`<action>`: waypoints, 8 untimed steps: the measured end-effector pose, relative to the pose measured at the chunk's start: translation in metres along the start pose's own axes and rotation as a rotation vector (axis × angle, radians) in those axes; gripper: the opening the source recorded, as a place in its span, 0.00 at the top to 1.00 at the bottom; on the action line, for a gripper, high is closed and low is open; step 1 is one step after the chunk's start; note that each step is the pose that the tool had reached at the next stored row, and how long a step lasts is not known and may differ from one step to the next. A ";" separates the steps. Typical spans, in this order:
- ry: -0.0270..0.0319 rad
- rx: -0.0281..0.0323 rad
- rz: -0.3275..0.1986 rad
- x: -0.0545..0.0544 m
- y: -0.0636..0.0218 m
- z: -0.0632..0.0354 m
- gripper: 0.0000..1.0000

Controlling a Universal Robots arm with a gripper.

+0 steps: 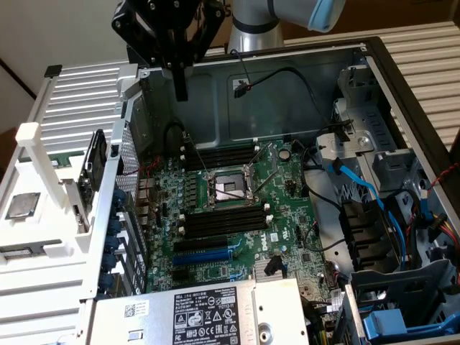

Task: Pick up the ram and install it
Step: 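Reach for the ram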

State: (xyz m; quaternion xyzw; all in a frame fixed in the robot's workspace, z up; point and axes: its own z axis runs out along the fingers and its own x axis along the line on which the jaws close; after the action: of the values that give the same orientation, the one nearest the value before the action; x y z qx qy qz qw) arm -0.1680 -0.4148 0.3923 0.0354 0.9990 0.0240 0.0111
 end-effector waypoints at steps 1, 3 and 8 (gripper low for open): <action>0.0001 0.0000 0.000 0.004 -0.0015 -0.0001 0.90; 0.0000 0.0000 0.000 0.013 -0.0040 -0.0004 0.90; 0.0000 0.0000 0.000 0.035 -0.0083 -0.0007 0.90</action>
State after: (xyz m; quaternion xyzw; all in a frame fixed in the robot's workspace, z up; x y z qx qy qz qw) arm -0.2038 -0.4205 0.3918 0.0353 0.9990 0.0240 0.0111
